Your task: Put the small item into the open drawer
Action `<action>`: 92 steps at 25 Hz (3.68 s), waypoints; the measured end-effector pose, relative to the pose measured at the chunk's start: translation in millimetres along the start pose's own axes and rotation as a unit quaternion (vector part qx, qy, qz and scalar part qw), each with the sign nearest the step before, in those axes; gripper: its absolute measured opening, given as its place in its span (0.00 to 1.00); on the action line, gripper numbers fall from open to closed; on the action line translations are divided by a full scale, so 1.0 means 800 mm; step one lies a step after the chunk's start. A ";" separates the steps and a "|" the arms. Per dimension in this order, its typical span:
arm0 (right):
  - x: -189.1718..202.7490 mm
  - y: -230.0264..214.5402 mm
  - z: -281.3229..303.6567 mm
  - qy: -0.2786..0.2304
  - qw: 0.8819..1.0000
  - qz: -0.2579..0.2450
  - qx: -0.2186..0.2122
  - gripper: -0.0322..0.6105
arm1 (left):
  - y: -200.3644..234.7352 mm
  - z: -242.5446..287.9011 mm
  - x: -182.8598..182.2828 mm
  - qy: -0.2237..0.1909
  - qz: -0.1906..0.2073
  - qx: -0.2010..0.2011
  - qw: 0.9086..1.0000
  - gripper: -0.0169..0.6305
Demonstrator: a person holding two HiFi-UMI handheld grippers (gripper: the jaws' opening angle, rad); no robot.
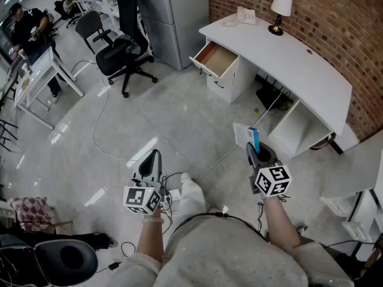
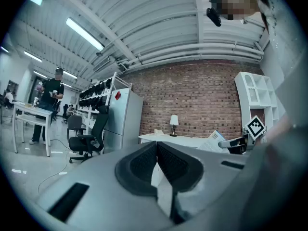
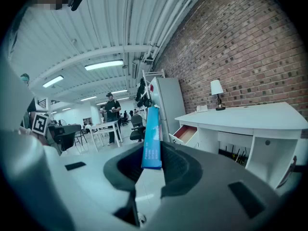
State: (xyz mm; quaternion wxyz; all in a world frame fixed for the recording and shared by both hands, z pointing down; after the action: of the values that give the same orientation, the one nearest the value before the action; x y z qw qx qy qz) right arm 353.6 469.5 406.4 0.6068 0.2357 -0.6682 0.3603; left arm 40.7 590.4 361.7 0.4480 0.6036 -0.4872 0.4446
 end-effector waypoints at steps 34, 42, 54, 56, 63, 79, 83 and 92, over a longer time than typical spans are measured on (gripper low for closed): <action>0.026 -0.060 0.273 0.028 0.998 0.015 0.063 0.18 | 0.185 0.258 0.065 0.036 -0.031 0.039 0.998 0.04; 0.033 -0.061 0.321 0.022 0.996 0.018 0.090 0.18 | 0.228 0.308 0.087 0.040 -0.046 0.064 0.996 0.04; 0.040 -0.073 0.339 0.033 0.993 0.020 0.110 0.18 | 0.242 0.325 0.106 0.054 -0.064 0.068 0.994 0.04; 0.042 -0.079 0.350 0.035 0.994 0.021 0.105 0.18 | 0.245 0.334 0.107 0.052 -0.064 0.064 0.995 0.04; 0.051 -0.101 0.406 0.039 0.994 0.032 0.100 0.18 | 0.266 0.375 0.108 0.051 -0.053 0.057 0.996 0.04; 0.057 -0.202 0.557 0.084 0.992 0.029 0.084 0.18 | 0.291 0.542 0.159 0.066 -0.074 0.045 0.994 0.04; 0.061 -0.226 0.598 0.095 0.992 0.030 0.080 0.18 | 0.301 0.575 0.173 0.073 -0.078 0.037 0.994 0.04; 0.073 -0.281 0.660 0.110 0.990 0.035 0.078 0.18 | 0.309 0.657 0.208 0.081 -0.079 0.031 0.993 0.04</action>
State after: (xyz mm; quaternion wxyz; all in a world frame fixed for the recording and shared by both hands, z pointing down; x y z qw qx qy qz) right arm 175.5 -70.0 505.8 0.6434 0.2179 -0.5750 0.4560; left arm -129.3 16.3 443.1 0.5009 0.6155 -0.3864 0.4700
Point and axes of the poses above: the fingertips, and each gripper's own axes: z forward along the fingers, y to its left, x out of its underside, the point moved 2 cm from there along -z, backward along the fingers, and after that the axes turned 14 degrees about -y, right-handed, at the moved point
